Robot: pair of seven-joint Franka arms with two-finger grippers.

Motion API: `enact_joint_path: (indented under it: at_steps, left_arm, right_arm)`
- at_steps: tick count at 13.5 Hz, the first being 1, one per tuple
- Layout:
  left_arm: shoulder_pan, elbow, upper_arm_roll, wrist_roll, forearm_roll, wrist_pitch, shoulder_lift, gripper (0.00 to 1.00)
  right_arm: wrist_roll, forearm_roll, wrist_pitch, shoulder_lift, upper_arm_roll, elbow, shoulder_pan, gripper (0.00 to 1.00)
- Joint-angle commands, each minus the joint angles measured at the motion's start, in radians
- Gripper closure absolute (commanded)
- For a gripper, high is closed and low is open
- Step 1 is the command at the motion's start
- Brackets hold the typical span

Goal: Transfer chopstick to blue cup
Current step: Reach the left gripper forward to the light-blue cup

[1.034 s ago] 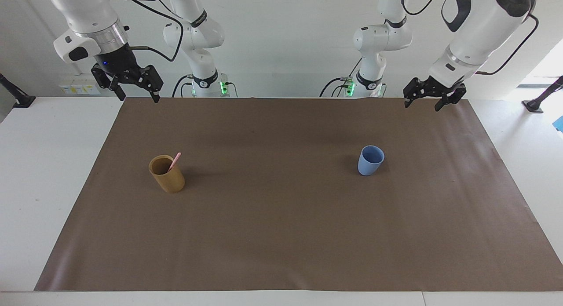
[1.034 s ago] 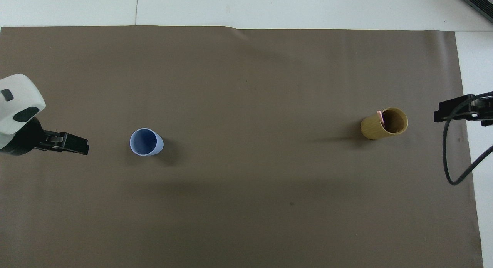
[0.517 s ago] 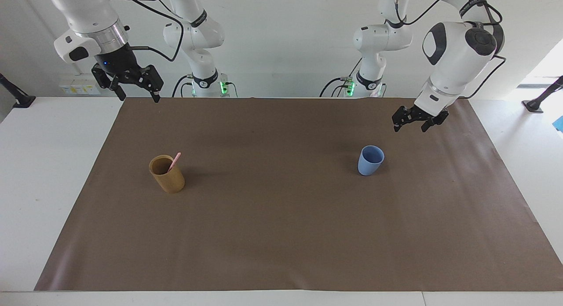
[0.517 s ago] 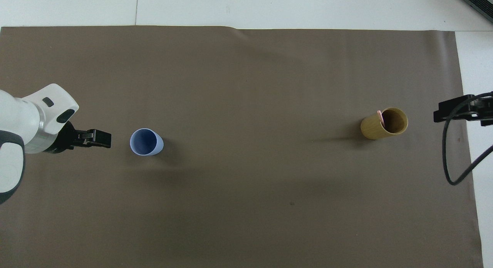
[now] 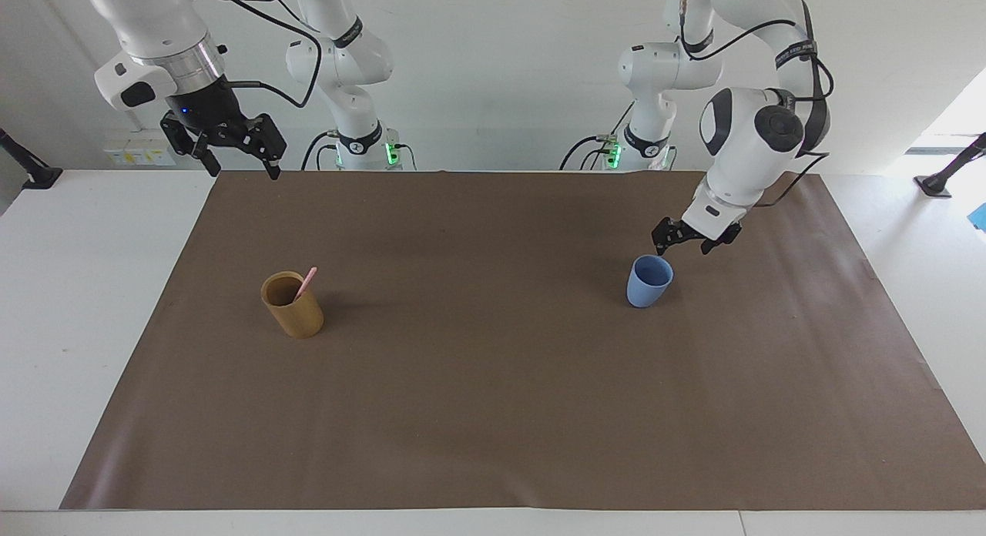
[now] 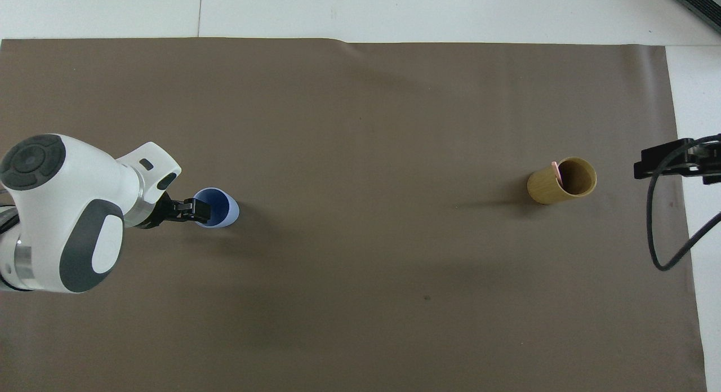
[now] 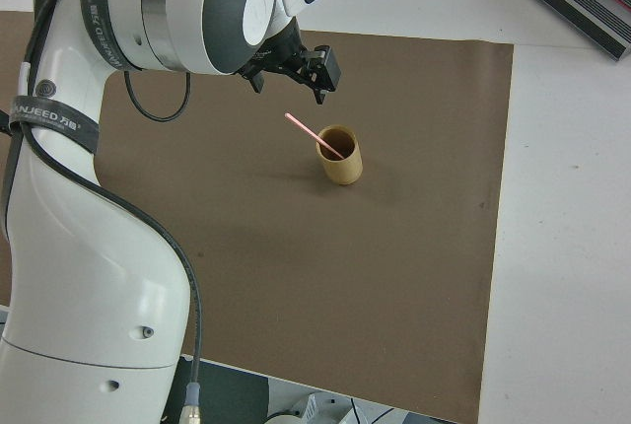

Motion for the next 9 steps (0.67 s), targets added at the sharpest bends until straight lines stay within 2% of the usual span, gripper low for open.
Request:
enact_joint_path:
  at_steps: [1,3,4,5,9]
  left_arm:
    - [-0.015,-0.036,0.014,-0.016,-0.011,0.070,0.012,0.00]
    - [-0.053,-0.068,0.014,-0.019,-0.011,0.102,0.033,0.02]
    - [-0.063,-0.075,0.015,-0.019,-0.011,0.125,0.042,0.80]
    - [-0.058,-0.071,0.015,0.001,-0.011,0.124,0.045,1.00]
    - [-0.056,-0.051,0.017,0.033,-0.008,0.117,0.055,1.00]
  right_arm:
    - [-0.022,0.005,0.009,-0.009,0.003,-0.012,-0.010,0.00]
    - [-0.022,0.005,0.009,-0.011,0.003,-0.012,-0.008,0.00]
    - [-0.022,0.005,0.008,-0.009,0.003,-0.012,-0.008,0.00]
    - [-0.022,0.005,0.005,-0.011,0.003,-0.012,-0.008,0.00]
    - [-0.022,0.005,0.006,-0.011,0.003,-0.012,-0.008,0.00]
